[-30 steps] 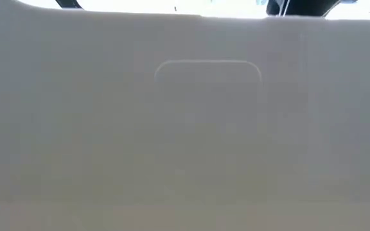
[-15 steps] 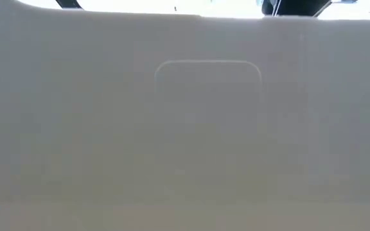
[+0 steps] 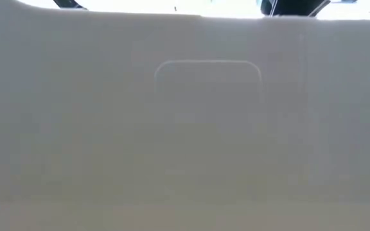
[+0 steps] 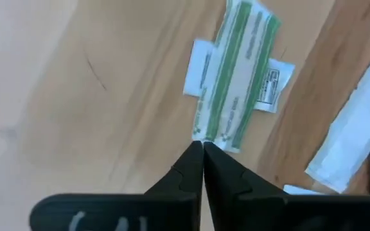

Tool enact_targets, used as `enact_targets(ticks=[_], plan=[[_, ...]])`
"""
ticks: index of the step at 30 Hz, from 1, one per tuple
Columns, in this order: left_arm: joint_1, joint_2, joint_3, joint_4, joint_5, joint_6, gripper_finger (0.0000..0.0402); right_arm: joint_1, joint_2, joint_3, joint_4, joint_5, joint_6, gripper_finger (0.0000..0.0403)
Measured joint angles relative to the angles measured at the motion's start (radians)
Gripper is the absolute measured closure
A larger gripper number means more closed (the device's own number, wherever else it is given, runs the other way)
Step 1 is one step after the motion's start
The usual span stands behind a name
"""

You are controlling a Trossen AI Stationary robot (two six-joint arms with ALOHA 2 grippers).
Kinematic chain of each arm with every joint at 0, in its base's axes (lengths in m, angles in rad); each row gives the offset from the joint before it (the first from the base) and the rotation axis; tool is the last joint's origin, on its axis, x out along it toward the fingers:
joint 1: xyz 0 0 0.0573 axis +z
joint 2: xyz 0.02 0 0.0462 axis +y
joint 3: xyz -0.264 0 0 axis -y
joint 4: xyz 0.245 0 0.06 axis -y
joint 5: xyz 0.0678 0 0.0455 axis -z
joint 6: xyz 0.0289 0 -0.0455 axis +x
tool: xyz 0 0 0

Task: Pick & Place First Aid Supplies
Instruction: Put the green bandage pack into the bottom gray bin

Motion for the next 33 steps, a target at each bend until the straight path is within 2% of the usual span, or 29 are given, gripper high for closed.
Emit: enact_targets(ticks=[4,9,13,16,27,30,33], plan=[[0.0,0.013,0.001,-0.008,-0.006,-0.055,0.0367,0.0,0.0,0.0,0.0,0.017,0.0,0.0315],[0.0,0.017,0.001,0.016,-0.054,-0.123,0.0307,0.0,0.0,0.0,0.0,0.021,0.0,0.0316],[0.0,0.017,0.001,0.037,-0.001,-0.197,0.0258,0.0,0.0,0.0,0.004,0.023,0.0,0.0315],[-0.002,0.03,0.002,0.041,0.008,-0.246,0.024,0.0,0.0,0.0,0.005,0.024,0.0,0.0316],[-0.002,0.04,-0.087,0.201,0.007,-0.329,0.0238,0.0,0.001,0.0,0.013,0.038,-0.002,0.0316],[-0.017,0.04,-0.095,0.207,-0.02,-0.334,0.0256,0.0,0.001,0.0,0.013,0.041,-0.003,0.0316],[-0.055,0.04,-0.107,0.221,-0.099,-0.355,0.0292,0.0,0.001,0.0,0.012,0.046,-0.003,0.0316]])
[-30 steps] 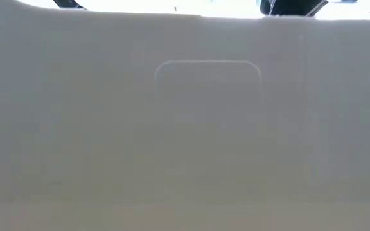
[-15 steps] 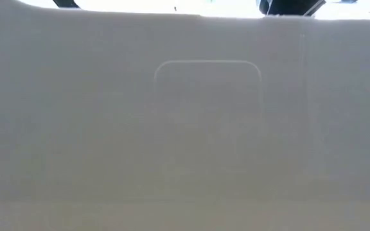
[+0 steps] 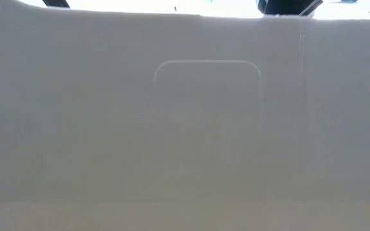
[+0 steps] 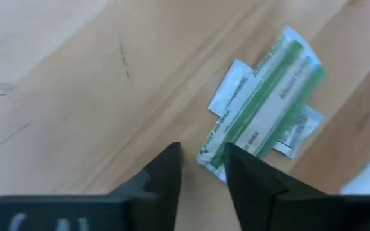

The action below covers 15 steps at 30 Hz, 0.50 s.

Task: Pick & Place First Aid Supplies
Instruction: Put the green bandage pack into the bottom gray bin

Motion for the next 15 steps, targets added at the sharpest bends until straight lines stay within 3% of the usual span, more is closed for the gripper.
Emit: enact_targets(ticks=[4,15], plan=[[-0.055,0.002,-0.016,0.04,-0.09,-0.046,0.0332,0.0,0.0,0.0,0.0,0.0,0.0,0.0315],[-0.111,0.001,-0.017,0.098,-0.164,-0.03,0.0394,-0.006,0.0,0.0,0.001,-0.009,0.008,0.0315]])
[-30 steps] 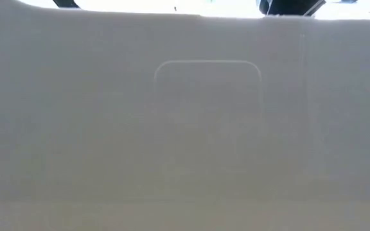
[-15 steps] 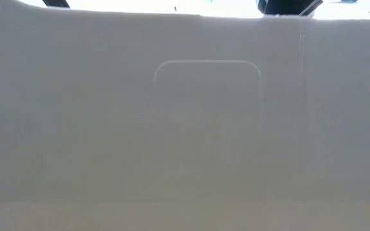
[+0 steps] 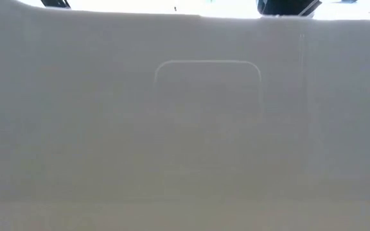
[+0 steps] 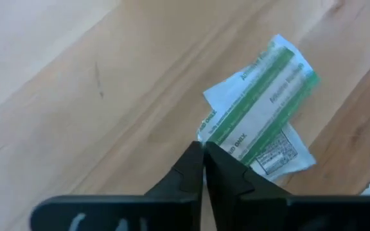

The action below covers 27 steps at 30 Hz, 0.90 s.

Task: Pick & Place First Aid Supplies
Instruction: Put the green bandage pack into the bottom gray bin

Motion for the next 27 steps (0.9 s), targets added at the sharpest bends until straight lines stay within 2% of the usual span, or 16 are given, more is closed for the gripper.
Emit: enact_targets(ticks=[6,12,16,21,25,27], plan=[[-0.017,-0.058,0.021,-0.009,0.013,0.024,0.04,0.0,0.0,0.0,0.001,-0.02,0.023,0.0316],[-0.111,-0.188,0.04,-0.017,-0.004,0.039,0.0401,0.0,0.0,0.0,-0.019,-0.021,0.033,0.0316],[-0.214,-0.267,0.045,-0.004,-0.01,0.03,0.0401,0.0,-0.008,0.002,-0.076,-0.02,0.037,0.0316],[-0.392,-0.271,0.045,0.052,-0.05,-0.026,0.0401,0.008,-0.08,0.003,-0.2,0.002,0.086,0.0324],[-0.527,-0.233,0.047,0.183,-0.091,-0.044,0.0401,0.017,-0.134,0.003,-0.239,0.097,0.052,0.0335],[-0.572,-0.217,0.08,0.192,-0.113,-0.075,0.0401,0.017,-0.151,0.003,-0.236,0.149,0.014,0.034]])
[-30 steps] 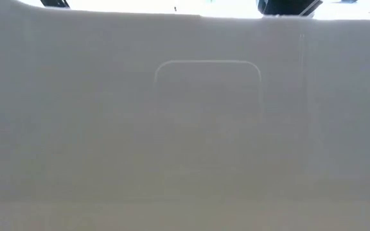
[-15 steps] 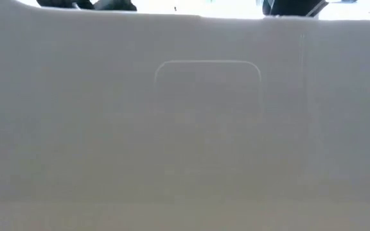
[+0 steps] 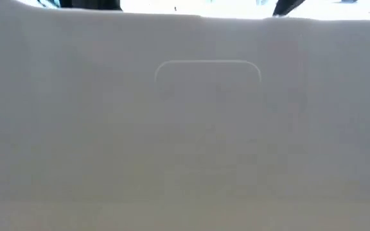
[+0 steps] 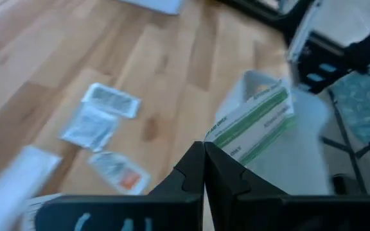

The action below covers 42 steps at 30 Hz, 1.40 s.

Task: Pick & Place First Aid Supplies
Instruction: Put the green bandage pack into the bottom gray bin

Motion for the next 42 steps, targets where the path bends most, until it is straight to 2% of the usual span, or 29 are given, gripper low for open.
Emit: enact_targets(ticks=[4,9,18,22,26,30,34,42], plan=[[-0.086,0.063,0.087,-0.023,-0.059,-0.012,0.0401,-0.002,-0.008,0.0,-0.002,0.015,-0.028,0.0348],[-0.152,0.18,0.188,-0.03,-0.083,-0.045,0.0401,0.01,-0.009,0.0,-0.002,0.003,-0.026,0.0357],[-0.155,0.424,0.346,-0.028,-0.124,-0.056,0.0401,0.078,-0.009,0.0,-0.002,0.037,-0.025,0.0375],[-0.146,0.492,0.385,-0.041,-0.089,-0.053,0.0396,0.108,-0.009,0.0,0.008,0.041,-0.021,0.0384],[-0.146,0.5,0.402,-0.114,-0.085,-0.053,0.0371,0.128,-0.009,0.0,0.013,0.054,-0.015,0.0391],[-0.146,0.5,0.403,-0.15,-0.076,-0.044,0.0324,0.134,-0.009,0.0,0.014,0.077,-0.015,0.0394],[-0.146,0.464,0.402,-0.161,0.024,0.012,0.0287,0.133,-0.009,0.0,0.013,0.086,-0.016,0.0395],[-0.146,0.302,0.402,-0.194,0.03,0.155,0.028,0.112,-0.009,0.0,0.014,0.085,-0.051,0.0397]])
